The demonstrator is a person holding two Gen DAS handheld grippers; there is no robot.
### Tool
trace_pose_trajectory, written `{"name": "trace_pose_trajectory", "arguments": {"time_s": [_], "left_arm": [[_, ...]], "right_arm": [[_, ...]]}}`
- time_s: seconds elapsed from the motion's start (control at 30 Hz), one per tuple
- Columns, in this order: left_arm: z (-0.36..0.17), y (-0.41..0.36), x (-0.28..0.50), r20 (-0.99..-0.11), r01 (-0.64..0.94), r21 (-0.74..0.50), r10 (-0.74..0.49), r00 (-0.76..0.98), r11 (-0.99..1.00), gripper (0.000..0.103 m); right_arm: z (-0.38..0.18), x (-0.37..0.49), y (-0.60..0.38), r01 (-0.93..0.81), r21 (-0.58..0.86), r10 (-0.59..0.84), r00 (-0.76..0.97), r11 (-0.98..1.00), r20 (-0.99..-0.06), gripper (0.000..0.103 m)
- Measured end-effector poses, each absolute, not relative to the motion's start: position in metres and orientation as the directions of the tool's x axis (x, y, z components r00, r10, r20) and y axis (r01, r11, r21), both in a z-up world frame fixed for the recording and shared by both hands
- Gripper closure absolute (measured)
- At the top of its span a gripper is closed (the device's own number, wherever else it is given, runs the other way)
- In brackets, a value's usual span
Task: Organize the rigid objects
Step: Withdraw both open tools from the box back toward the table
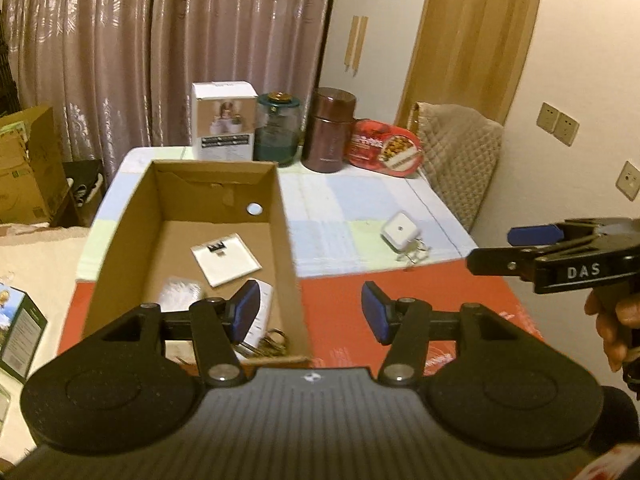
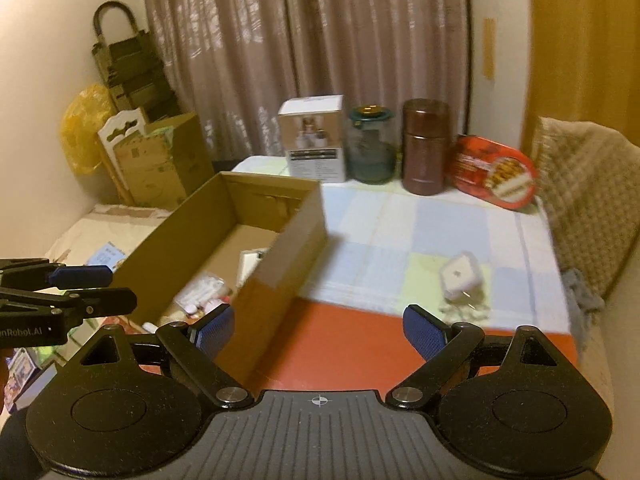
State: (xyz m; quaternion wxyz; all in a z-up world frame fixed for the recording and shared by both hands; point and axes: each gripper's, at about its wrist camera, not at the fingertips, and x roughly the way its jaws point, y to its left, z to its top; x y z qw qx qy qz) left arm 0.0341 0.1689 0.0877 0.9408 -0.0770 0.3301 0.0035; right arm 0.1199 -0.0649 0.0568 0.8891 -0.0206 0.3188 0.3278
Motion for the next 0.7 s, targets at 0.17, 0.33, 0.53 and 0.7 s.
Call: {"name": "trace_pose_trajectory", "arguments": {"time_s": [0.17, 0.33, 0.53, 0.7], "left_arm": [[0.084, 0.146, 0.026, -0.61, -0.043, -0.175, -0.074, 0.789, 0.984, 0.043], [0.078, 0.123, 0.022, -0.605, -0.02, -0.179, -0.094, 0.791, 0.984, 0.032], [0.069, 0.096, 0.031, -0.603, 0.011, -0.171, -0.114, 0.79, 0.985, 0.024], [0.06, 0.082, 0.047, -0.607, 0.014, -0.167, -0.113, 0.787, 0.986, 0.022]], "right_arm": [[0.045, 0.1, -0.111, -0.531, 0.207, 0.543, 0.62, 0.822, -0.567, 0.015], [0.024, 0.094, -0.147, -0.451, 0.246, 0.501, 0.632, 0.858, -0.591, 0.015], [0.007, 0.095, -0.18, -0.368, 0.265, 0.451, 0.658, 0.891, -0.603, 0.015], [0.002, 0.103, -0.194, -0.333, 0.261, 0.422, 0.686, 0.906, -0.592, 0.015]]}}
